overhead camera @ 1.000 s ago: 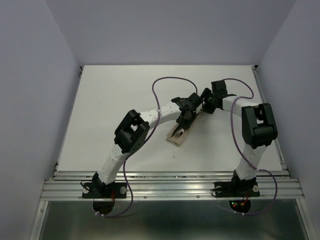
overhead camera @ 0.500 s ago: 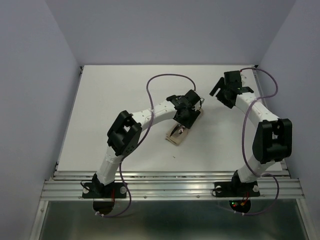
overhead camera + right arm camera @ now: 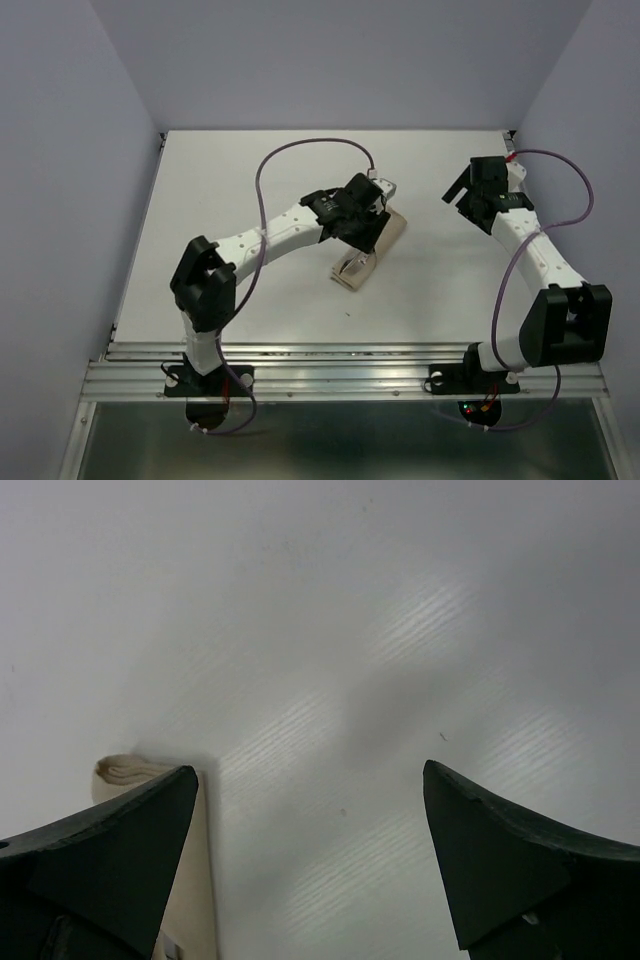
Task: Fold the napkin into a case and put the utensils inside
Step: Reset both arms
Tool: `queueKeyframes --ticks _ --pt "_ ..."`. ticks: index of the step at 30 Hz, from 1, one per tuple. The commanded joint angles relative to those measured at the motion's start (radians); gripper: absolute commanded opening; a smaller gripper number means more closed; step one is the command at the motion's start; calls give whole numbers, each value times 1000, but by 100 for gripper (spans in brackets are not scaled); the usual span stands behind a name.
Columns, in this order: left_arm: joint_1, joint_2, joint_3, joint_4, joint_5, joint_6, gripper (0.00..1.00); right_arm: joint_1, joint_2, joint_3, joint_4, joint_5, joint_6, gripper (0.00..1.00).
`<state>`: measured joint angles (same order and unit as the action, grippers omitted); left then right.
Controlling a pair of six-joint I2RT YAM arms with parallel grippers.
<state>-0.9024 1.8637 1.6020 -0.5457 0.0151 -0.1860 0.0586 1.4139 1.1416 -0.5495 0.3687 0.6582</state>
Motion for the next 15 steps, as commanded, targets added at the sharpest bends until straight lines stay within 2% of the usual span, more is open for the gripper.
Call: queueKeyframes --ticks 1,8,11,15 --pt "-4 -207 -37 92 -63 -30 63 1 -116 -57 -47 70 -3 100" --pt "-12 -303 -135 95 -138 -56 62 1 -292 -186 -86 42 6 100" --pt "-10 -368 -192 107 -106 -43 62 1 -384 -229 -86 55 12 100" --pt "-10 -447 -250 104 -173 -72 63 1 -480 -255 -101 56 4 100"
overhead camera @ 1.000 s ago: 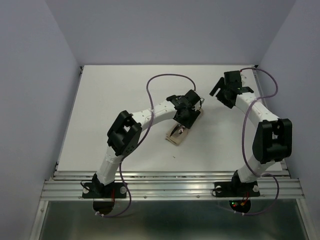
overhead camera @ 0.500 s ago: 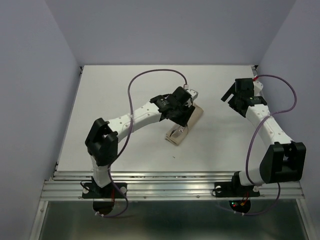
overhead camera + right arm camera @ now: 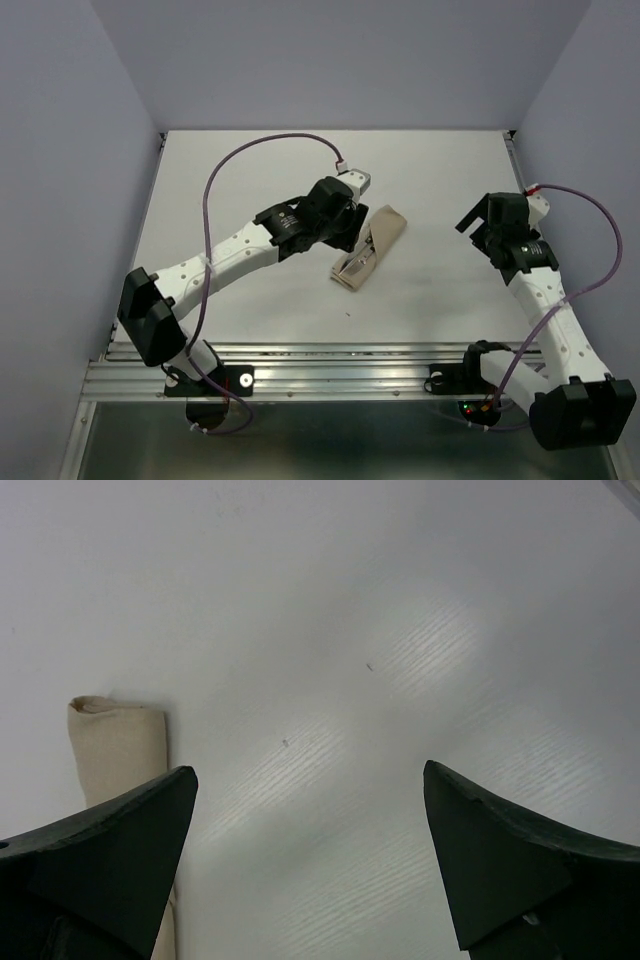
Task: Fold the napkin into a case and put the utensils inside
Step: Reset both arms
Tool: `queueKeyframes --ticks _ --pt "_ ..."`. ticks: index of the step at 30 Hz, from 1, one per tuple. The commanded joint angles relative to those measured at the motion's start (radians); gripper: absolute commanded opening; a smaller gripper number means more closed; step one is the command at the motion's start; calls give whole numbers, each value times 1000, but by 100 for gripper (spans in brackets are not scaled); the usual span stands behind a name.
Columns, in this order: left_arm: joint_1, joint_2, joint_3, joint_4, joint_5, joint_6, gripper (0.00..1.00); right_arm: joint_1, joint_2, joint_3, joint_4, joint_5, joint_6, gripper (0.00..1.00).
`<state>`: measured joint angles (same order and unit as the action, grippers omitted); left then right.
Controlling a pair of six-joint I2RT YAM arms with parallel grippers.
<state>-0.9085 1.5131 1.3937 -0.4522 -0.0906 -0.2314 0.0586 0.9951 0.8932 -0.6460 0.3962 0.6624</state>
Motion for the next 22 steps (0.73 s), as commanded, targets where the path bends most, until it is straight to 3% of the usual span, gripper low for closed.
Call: queueKeyframes --ticks 1,7,10,15,22 --pt "-3 -123 -80 21 -104 -32 64 1 -93 -17 -12 26 -3 100" --pt "46 -284 -140 17 -256 -51 67 1 -191 -60 -30 30 -24 100" --pt "140 -353 -163 1 -299 -65 67 1 -214 -69 -38 39 -30 100" --pt "359 -390 -176 -29 -207 -104 67 1 -251 -69 -20 33 -27 100" --pt "467 -424 -203 35 -123 -134 67 1 -250 -83 -6 52 -18 100"
